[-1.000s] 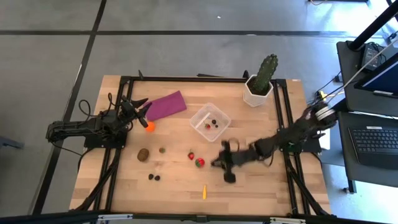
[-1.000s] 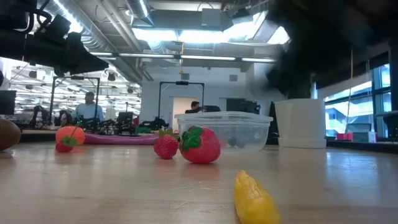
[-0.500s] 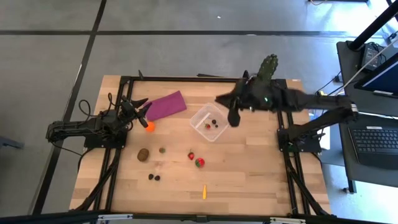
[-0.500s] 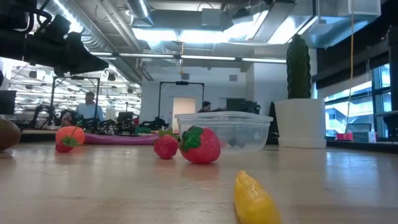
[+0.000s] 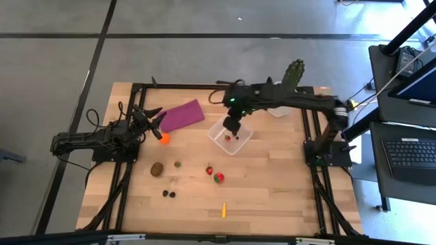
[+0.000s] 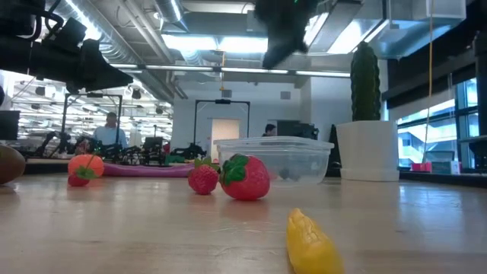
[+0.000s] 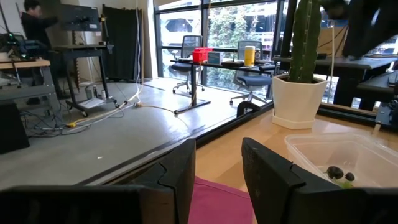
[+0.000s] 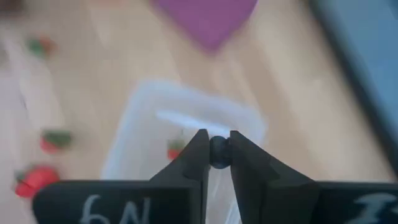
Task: Pick and placing Produce into tupperware
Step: Put the blueberry into the transparent container
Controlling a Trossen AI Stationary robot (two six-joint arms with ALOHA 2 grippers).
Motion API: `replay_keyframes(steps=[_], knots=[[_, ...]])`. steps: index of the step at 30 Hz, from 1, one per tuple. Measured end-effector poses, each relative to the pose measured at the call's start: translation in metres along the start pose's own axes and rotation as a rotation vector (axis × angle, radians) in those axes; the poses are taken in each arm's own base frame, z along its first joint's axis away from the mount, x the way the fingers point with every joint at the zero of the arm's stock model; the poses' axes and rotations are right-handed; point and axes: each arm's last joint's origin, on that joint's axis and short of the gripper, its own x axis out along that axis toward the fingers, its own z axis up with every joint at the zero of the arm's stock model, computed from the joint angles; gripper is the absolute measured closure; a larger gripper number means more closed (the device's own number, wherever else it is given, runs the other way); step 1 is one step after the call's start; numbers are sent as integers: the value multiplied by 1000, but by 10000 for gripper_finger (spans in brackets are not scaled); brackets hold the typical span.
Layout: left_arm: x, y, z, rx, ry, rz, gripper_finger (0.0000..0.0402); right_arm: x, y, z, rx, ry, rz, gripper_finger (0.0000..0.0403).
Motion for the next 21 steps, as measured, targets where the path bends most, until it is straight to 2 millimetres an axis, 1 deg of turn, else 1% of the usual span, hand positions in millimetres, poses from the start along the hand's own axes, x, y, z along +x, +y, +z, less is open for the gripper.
replay_keyframes(steps=[4, 7, 10, 17, 21], knots=[[0, 0, 0, 0, 0, 0, 278, 59, -1, -6, -12, 163, 36, 352], [0, 0, 0, 0, 0, 0, 278, 90, -1, -10, -40, 237, 33, 352], [0, 0, 0, 0, 0, 0, 278, 114, -3, -15, -44, 299, 41, 352], [0, 0, 0, 0, 0, 0, 278, 147, -1, -25, -45, 381, 47, 352], [0, 0, 0, 0, 0, -1, 278, 159, 0, -30, -49, 413, 46, 352]])
